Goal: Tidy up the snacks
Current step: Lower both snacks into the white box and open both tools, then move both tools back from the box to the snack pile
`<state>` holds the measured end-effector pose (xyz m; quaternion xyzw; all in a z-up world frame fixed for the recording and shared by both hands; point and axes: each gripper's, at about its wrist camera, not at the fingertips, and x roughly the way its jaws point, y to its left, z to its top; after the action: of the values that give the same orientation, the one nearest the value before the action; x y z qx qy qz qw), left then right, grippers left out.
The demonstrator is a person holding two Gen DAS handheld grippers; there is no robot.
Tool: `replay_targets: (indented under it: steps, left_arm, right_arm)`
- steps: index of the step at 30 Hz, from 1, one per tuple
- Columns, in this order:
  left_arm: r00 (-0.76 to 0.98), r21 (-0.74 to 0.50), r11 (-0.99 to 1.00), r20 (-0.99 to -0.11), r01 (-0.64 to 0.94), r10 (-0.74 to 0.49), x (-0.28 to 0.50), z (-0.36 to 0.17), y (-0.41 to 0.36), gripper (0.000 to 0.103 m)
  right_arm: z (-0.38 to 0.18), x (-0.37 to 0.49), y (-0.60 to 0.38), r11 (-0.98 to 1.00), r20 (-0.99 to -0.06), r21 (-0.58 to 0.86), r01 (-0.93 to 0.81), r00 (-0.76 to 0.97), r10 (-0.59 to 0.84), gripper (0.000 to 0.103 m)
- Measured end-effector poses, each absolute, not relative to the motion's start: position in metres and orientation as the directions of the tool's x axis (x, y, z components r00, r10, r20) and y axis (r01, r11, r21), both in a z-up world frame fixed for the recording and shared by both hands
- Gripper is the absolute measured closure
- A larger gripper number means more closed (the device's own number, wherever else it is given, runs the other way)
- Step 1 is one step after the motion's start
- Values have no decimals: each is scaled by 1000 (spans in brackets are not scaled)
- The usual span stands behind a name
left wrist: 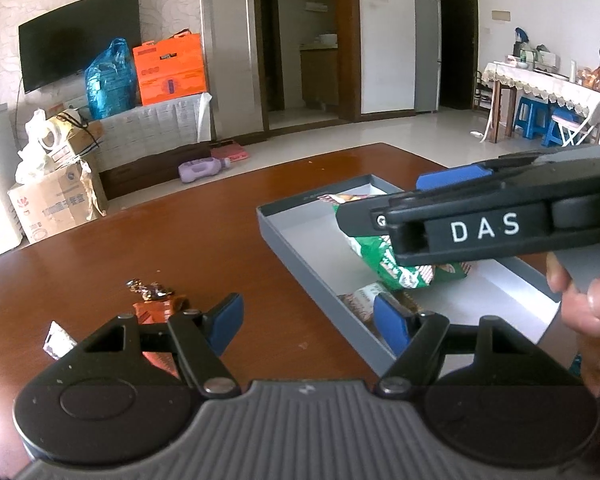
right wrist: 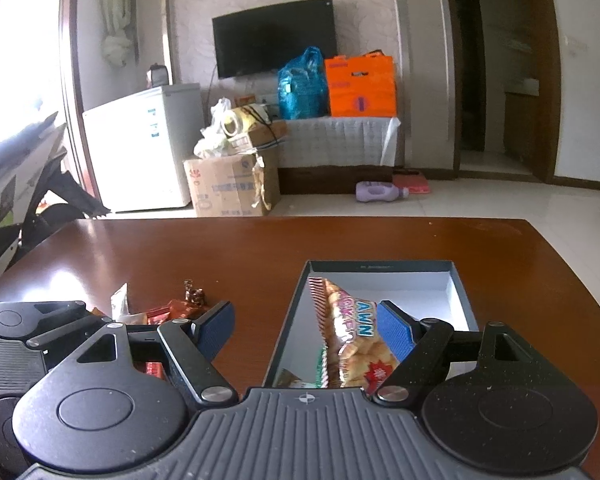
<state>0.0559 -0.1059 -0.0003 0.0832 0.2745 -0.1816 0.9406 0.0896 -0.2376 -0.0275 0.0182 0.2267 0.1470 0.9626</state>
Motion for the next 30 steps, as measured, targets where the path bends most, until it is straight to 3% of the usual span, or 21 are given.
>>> replay_targets:
  steps: [30]
  left_arm:
    - [822,35,966,-534,256,-199,21,34,-15,31]
  right_arm:
    - [-21,86,-193,933,-436,83,-351,829,351,25]
